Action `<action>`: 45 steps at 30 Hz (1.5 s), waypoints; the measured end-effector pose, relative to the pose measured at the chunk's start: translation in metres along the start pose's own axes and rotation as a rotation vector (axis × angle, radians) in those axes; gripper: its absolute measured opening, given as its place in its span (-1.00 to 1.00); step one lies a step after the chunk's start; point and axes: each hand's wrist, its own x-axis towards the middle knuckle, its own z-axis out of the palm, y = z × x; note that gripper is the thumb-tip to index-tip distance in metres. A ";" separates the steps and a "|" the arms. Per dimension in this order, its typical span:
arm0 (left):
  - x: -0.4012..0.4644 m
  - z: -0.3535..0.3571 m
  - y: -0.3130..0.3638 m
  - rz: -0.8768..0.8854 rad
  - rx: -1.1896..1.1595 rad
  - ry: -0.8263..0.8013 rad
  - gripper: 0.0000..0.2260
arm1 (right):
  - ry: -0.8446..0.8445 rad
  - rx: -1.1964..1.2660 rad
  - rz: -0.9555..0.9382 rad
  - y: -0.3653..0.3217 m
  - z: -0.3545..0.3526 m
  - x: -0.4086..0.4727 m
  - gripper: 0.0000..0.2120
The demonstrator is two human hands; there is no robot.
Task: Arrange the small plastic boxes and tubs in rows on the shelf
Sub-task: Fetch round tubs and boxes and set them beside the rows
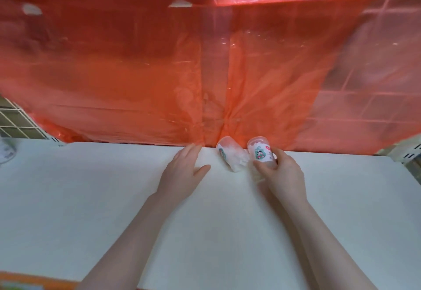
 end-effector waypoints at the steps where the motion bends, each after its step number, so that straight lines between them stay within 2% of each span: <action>1: 0.003 0.000 0.002 0.012 -0.021 -0.003 -0.49 | 0.002 0.008 0.004 0.000 -0.002 -0.001 -0.63; 4: 0.014 0.000 0.010 0.027 -0.104 -0.020 -0.51 | 0.010 0.020 0.010 0.000 -0.008 -0.006 -0.67; 9: 0.031 0.011 0.024 0.028 -0.250 -0.064 -0.54 | 0.024 0.023 0.037 0.008 -0.018 -0.017 -0.62; 15: 0.044 0.025 0.034 0.034 -0.392 -0.066 -0.58 | -0.097 -0.067 0.059 0.020 -0.036 -0.027 -0.41; 20: 0.042 0.030 0.034 0.001 -0.555 -0.071 -0.70 | -0.160 -0.150 0.048 0.014 -0.045 -0.018 -0.58; 25: 0.038 0.031 0.031 0.014 -0.580 -0.123 -0.60 | -0.187 -0.156 0.031 -0.001 -0.038 0.002 -0.57; 28: 0.038 0.028 0.028 0.090 -0.500 -0.142 -0.52 | -0.263 -0.173 0.006 -0.005 -0.037 0.010 -0.61; 33: 0.044 0.017 0.028 0.304 -0.114 -0.068 -0.50 | -0.302 -0.128 -0.005 -0.004 -0.041 0.012 -0.54; 35: 0.046 0.015 0.032 0.396 -0.026 -0.074 -0.50 | -0.302 -0.130 -0.004 -0.001 -0.042 0.011 -0.54; 39: 0.051 0.016 0.044 0.549 0.081 -0.089 -0.50 | -0.278 -0.116 0.018 0.006 -0.047 0.009 -0.57; 45: 0.056 0.022 0.059 0.630 0.155 -0.149 -0.52 | -0.203 -0.024 0.037 0.021 -0.058 0.003 -0.58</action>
